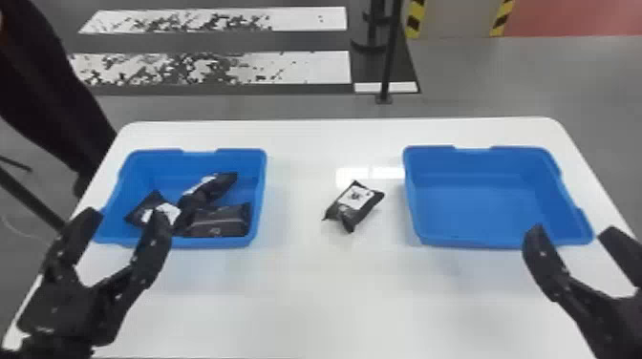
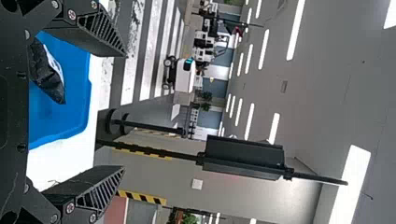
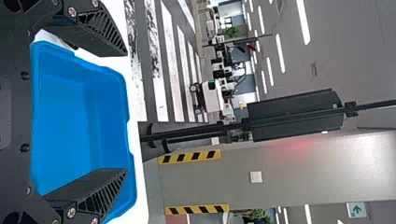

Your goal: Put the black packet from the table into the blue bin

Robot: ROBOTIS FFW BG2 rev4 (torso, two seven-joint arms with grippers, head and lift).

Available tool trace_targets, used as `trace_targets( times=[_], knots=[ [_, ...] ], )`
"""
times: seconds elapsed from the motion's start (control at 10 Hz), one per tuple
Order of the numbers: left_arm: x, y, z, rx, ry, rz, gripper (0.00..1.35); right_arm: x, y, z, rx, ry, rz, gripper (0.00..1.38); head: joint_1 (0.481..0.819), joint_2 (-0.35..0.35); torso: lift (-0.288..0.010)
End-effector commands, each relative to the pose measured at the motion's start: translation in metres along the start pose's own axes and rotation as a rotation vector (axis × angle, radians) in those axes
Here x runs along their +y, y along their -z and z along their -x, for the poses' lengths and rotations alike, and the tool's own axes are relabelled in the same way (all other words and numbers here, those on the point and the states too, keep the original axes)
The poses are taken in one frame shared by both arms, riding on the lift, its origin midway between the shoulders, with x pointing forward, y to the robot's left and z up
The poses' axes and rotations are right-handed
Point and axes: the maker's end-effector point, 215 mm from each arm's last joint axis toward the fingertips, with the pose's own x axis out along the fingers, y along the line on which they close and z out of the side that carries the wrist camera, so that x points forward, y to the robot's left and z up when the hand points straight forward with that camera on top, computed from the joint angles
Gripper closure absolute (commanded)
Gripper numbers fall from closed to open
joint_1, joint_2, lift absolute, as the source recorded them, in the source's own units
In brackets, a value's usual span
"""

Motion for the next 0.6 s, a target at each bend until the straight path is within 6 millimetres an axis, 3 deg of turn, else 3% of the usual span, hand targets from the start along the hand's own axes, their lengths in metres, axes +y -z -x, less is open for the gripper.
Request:
trace_targets(
  times=[0.0, 0.5],
  knots=[
    [0.0000, 0.0000, 0.0000, 0.000, 0.000, 0.000, 0.17, -0.0001, -0.0001, 0.0001, -0.001, 0.001, -0.003, 0.13, 0.695, 0.036, -0.110],
    [-0.0047, 0.0013, -0.0016, 0.003, 0.012, -0.001, 0.17, -0.0001, 0.0004, -0.0005, -0.001, 0.000, -0.003, 0.13, 0.695, 0.034, -0.110]
  ],
)
